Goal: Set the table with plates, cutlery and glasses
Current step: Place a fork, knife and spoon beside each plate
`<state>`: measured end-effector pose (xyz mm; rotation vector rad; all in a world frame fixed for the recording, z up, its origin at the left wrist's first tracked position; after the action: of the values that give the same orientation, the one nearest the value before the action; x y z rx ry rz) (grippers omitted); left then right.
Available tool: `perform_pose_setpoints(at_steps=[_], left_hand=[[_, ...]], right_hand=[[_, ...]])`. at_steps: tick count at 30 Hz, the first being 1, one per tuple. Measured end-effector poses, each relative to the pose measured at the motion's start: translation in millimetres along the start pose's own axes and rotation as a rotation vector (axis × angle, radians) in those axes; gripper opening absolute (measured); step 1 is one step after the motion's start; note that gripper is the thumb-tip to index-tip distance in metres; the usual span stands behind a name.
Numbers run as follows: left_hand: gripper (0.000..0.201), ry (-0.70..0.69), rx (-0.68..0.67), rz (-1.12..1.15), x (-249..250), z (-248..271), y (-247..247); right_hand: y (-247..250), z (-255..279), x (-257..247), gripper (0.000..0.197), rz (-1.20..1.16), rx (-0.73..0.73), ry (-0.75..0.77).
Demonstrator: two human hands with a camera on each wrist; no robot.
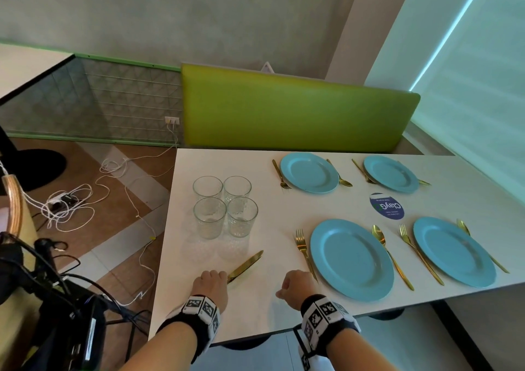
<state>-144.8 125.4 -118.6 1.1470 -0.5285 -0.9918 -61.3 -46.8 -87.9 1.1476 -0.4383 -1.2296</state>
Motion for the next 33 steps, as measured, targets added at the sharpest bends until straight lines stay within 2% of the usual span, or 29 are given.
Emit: perform_pose_setpoints(at_steps=[8,11,13,14,16,19,21,23,25,28,33], left_hand=[[0.036,0.005,-0.077,0.168,-1.2,-2.2,-2.8],[0.035,0.032,-0.145,0.283,1.5,-3.2,3.7],[0.032,0.055,-0.215,0.392,7.4,-4.2,11.5],[0.032,0.062,-0.252,0.451,12.4,-5.4,15.5],[0.034,0.066,-0.305,0.536,23.6,-6.9,27.0],[0.036,0.03,-0.379,0.635,41.2,-8.3,42.2],[0.027,0.001,-0.485,0.742,52.6,-8.2,46.1],[0.018,0.021,-0.615,0.897,60.6,-2.6,48.5],[0.02,0.036,-0.679,1.0,67.4,-2.4,46.0],[0.009,0.022,-0.655,1.051,75.0,-1.3,46.7],[0.003,0.002,-0.61,1.13,83.4,-1.4,50.9]], right_hand=[[-5.3,5.2,6.9,0.034,-0.006,-0.05,0.017],[-5.2,5.6,5.0,0.034,-0.015,-0.082,0.062],[-6.0,2.9,0.4,0.027,-0.074,-0.096,0.086],[-5.6,0.9,-2.1,0.022,-0.112,-0.093,0.093],[-2.0,-2.1,-7.8,0.024,-0.237,-0.079,0.083],[6.7,-3.2,-19.1,0.023,-0.531,-0.092,0.066],[12.4,-2.6,-24.1,0.024,-0.736,-0.093,0.048],[15.7,-2.3,-24.3,0.024,-0.836,-0.074,0.038],[15.8,-2.0,-20.4,0.02,-0.869,-0.06,0.017],[14.7,-1.7,-13.2,0.015,-0.952,-0.05,-0.033],[17.1,-7.2,-1.6,0.013,-1.008,0.01,-0.081]])
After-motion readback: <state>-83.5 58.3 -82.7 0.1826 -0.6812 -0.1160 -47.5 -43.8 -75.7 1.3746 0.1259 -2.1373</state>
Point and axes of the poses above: each hand's wrist, its own z-axis away from the middle knuckle, its own y-axis out of the back of the hand, x = y × z, the point moved 5 cm from there along -z, towards the middle knuckle, and after that the axes turned 13 degrees about y, right-handed, at the moved point
